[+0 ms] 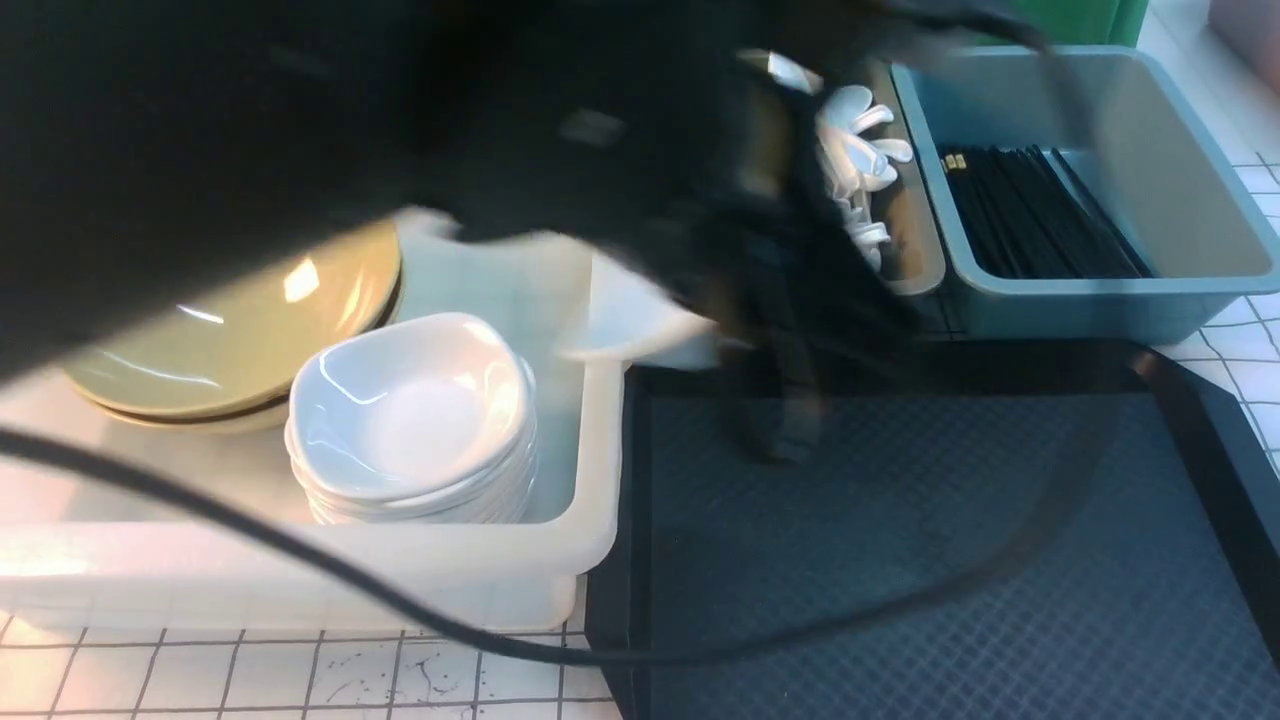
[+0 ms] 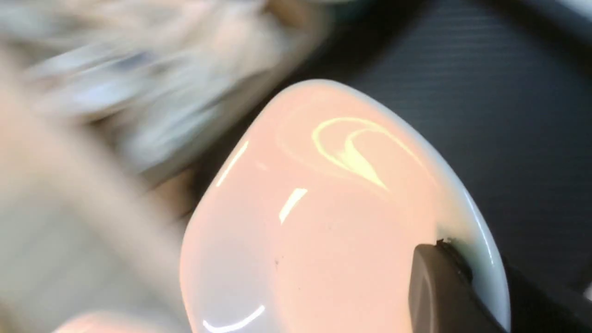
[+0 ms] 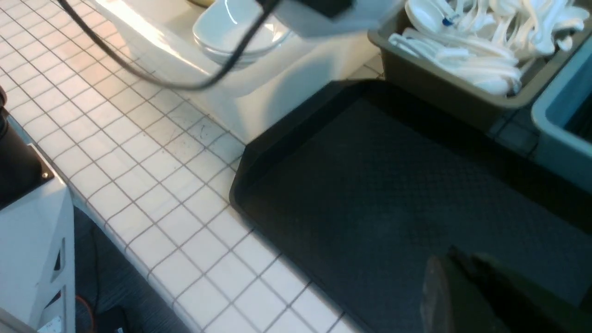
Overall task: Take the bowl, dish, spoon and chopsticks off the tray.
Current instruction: Use the left arm to put the plate into the large storage box on the left
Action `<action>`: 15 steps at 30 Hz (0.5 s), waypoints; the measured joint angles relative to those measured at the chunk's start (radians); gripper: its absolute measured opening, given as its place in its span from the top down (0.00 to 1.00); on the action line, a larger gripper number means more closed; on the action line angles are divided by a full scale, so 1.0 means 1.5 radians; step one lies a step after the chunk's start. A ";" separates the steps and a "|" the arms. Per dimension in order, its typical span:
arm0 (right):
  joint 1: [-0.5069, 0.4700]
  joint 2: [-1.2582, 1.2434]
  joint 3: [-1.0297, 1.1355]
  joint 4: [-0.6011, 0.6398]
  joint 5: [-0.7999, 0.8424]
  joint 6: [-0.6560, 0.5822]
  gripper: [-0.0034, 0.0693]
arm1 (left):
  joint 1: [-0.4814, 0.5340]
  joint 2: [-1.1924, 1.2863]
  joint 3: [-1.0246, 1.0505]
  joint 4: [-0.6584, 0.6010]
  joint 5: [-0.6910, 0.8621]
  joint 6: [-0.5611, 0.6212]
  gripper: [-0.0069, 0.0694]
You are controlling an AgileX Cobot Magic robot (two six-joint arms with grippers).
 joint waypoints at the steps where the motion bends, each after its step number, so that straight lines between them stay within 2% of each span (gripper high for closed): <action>1: 0.000 0.013 0.000 0.001 -0.014 -0.009 0.89 | 0.011 -0.017 0.026 0.025 0.021 -0.015 0.89; 5: 0.000 0.047 0.000 0.001 -0.027 -0.025 0.89 | 0.045 -0.045 0.108 0.074 0.021 -0.029 0.89; 11: 0.000 0.082 0.000 0.004 -0.029 -0.042 0.89 | 0.157 -0.046 0.245 0.108 -0.087 -0.064 0.89; 15: 0.000 0.082 0.000 0.015 -0.029 -0.043 0.89 | 0.186 -0.036 0.273 0.122 -0.134 -0.065 0.89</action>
